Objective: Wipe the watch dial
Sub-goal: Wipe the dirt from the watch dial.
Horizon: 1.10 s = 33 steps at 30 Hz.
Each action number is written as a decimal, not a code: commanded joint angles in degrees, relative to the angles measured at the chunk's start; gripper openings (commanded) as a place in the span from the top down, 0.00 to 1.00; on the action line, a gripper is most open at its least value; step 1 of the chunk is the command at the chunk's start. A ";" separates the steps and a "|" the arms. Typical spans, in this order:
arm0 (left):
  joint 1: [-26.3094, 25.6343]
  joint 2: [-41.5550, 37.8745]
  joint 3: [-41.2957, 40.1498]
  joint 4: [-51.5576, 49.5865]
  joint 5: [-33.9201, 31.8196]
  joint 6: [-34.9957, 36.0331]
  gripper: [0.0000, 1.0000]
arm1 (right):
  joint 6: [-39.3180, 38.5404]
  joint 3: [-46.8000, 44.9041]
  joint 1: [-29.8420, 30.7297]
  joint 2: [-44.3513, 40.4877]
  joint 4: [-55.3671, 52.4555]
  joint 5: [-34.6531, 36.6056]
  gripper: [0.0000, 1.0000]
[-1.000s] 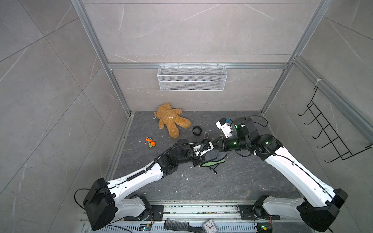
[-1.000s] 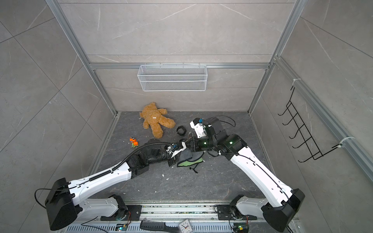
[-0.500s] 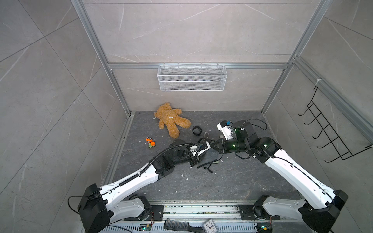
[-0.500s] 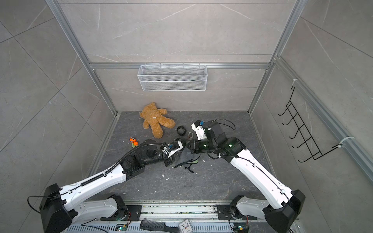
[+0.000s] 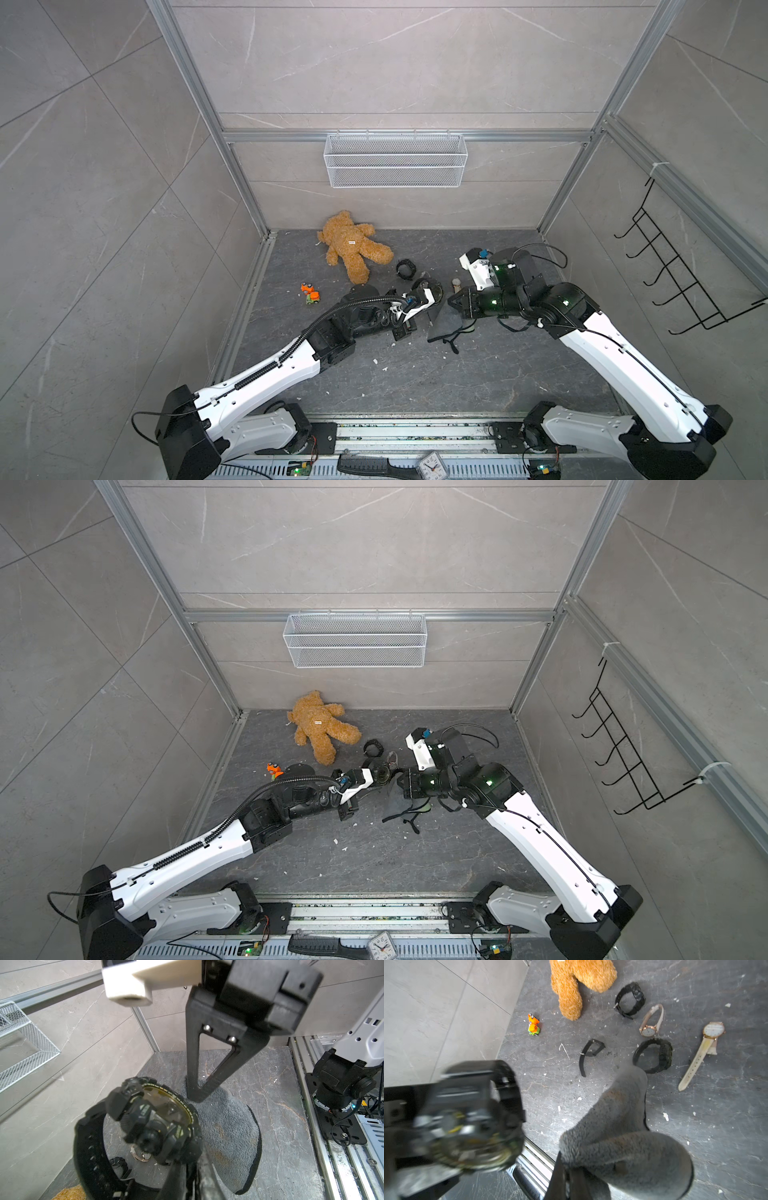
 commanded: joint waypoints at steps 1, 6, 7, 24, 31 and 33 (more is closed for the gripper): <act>-0.08 0.79 2.51 2.10 1.04 0.92 1.00 | -1.32 3.51 0.57 -1.96 -1.59 -1.34 1.00; -0.11 2.57 2.83 2.35 1.00 0.64 1.00 | -1.10 5.76 1.65 -1.07 -1.23 -3.11 1.00; -0.11 2.80 2.85 2.47 0.94 0.62 1.00 | -1.03 5.86 2.07 -0.72 -0.81 -3.39 1.00; -0.11 2.00 0.86 4.76 2.10 -0.86 1.00 | -2.68 8.03 4.60 7.34 3.35 -2.25 1.00; -0.11 -0.33 -0.07 4.95 4.65 -1.41 1.00 | -3.52 9.93 4.53 9.81 4.52 0.73 1.00; -0.10 -1.11 -0.37 5.00 5.39 -1.30 1.00 | -4.04 11.19 4.49 10.88 4.12 0.70 1.00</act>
